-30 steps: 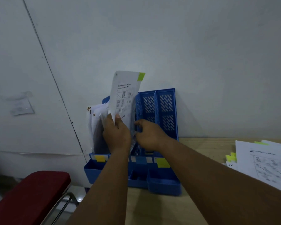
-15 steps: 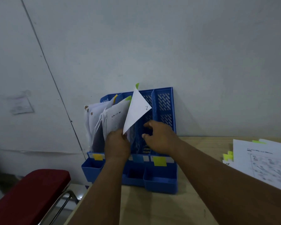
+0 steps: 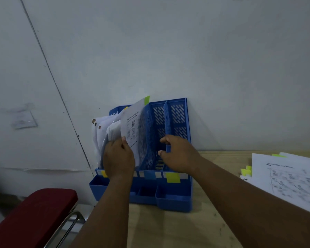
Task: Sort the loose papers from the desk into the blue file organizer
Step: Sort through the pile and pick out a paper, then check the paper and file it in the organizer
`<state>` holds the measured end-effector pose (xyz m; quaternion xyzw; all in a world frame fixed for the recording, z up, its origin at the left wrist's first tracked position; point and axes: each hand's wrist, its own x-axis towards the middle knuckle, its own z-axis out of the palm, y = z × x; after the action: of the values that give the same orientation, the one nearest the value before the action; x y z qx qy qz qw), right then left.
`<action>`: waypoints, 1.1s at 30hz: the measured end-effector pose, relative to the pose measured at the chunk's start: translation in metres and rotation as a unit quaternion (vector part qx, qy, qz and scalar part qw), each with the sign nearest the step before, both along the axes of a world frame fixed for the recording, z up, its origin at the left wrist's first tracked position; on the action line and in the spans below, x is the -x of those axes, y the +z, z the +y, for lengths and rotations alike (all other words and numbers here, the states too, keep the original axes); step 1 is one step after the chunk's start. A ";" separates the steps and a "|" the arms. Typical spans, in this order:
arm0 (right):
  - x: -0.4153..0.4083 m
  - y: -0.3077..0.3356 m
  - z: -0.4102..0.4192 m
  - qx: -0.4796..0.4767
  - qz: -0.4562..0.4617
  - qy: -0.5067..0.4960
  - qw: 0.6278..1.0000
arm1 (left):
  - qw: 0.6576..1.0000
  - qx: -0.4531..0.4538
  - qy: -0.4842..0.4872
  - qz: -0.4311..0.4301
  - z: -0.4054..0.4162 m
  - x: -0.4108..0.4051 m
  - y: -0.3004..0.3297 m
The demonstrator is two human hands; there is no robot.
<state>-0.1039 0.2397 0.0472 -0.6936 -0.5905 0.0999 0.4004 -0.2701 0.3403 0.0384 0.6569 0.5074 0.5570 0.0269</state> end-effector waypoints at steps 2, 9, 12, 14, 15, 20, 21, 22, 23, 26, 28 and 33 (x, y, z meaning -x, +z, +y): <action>-0.001 0.000 -0.005 -0.003 -0.001 -0.004 1.000 | 1.000 0.030 0.000 0.010 0.002 0.004 0.000; -0.008 -0.001 -0.031 -0.019 0.001 -0.023 1.000 | 0.994 0.052 -0.030 -0.092 -0.022 0.004 0.009; -0.015 -0.004 -0.053 -0.031 0.001 -0.037 0.999 | 0.991 0.005 -0.039 -0.130 -0.045 -0.002 0.008; -0.022 -0.007 -0.069 -0.035 0.008 -0.047 0.998 | 0.990 -0.029 -0.054 -0.127 -0.058 -0.007 0.002; -0.027 -0.009 -0.078 -0.036 0.012 -0.054 0.998 | 0.991 -0.037 -0.059 -0.118 -0.065 -0.011 -0.002; -0.051 -0.015 -0.124 -0.038 0.029 -0.111 0.993 | 0.992 -0.023 -0.083 -0.096 -0.104 -0.033 -0.015; -0.055 -0.015 -0.133 -0.035 0.031 -0.124 0.991 | 0.990 -0.023 -0.103 -0.093 -0.114 -0.040 -0.017; -0.060 -0.016 -0.143 -0.030 0.036 -0.138 0.989 | 0.988 -0.023 -0.129 -0.086 -0.124 -0.047 -0.019; -0.065 -0.018 -0.153 -0.025 0.041 -0.155 0.987 | 0.984 -0.021 -0.159 -0.075 -0.136 -0.057 -0.021; -0.083 -0.029 -0.184 -0.012 0.054 -0.207 0.977 | 0.963 -0.001 -0.266 -0.037 -0.175 -0.090 -0.030; -0.086 -0.037 -0.192 0.008 0.045 -0.230 0.972 | 0.945 0.037 -0.323 -0.031 -0.190 -0.102 -0.036; -0.112 -0.062 -0.236 0.096 0.023 -0.318 0.943 | 0.902 0.137 -0.408 0.025 -0.226 -0.155 -0.063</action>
<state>0.0084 0.0034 -0.0143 -0.8780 -0.3177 0.0396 0.3558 -0.1148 0.1148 -0.0242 0.8097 0.2669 0.4059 0.3292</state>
